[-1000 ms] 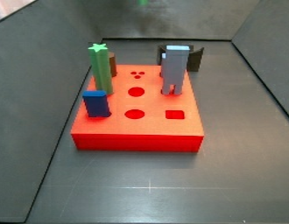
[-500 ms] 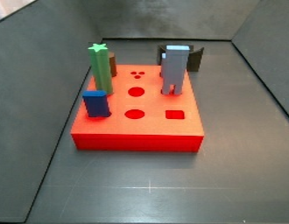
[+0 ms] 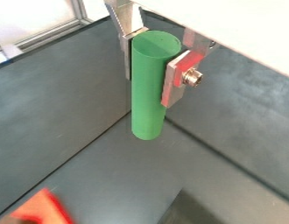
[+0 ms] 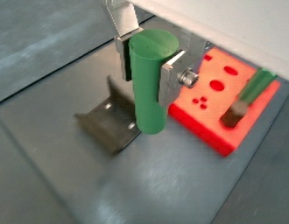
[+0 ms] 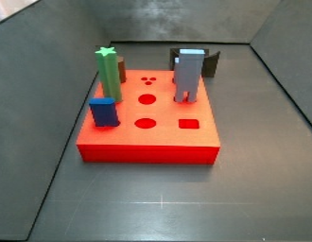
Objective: Pick up the round object. Move up. Move to above the board. Insert the round object.
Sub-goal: Move to above the board.
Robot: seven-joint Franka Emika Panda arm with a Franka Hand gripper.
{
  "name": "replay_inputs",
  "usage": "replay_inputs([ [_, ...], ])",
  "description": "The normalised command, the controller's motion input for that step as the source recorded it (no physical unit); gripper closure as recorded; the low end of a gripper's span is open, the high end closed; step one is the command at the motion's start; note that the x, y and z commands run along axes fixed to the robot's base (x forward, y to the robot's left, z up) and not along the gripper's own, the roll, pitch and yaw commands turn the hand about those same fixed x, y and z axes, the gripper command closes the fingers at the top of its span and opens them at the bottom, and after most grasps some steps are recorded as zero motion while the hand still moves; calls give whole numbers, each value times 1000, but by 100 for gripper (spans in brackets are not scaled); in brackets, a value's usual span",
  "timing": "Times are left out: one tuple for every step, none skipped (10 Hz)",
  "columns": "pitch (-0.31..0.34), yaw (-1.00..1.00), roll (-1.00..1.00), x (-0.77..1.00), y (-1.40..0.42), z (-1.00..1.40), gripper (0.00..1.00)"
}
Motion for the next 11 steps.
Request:
replay_inputs([
  [14,11,43,15,-1000,159,100],
  [3,5,37,13,-1000,161,100],
  [3,7,31,11,-1000,162,100],
  [8,4,13,11,-1000,166,100],
  [14,11,5,11,-1000,167,100],
  [24,8,-5,14,-1000,173,100],
  [36,10,-4,15,-1000,178,100],
  [47,10,4,16,-1000,185,100],
  [60,8,-8,21,-1000,190,100],
  [69,9,1,34,-1000,190,100],
  [87,10,6,47,-1000,191,100],
])
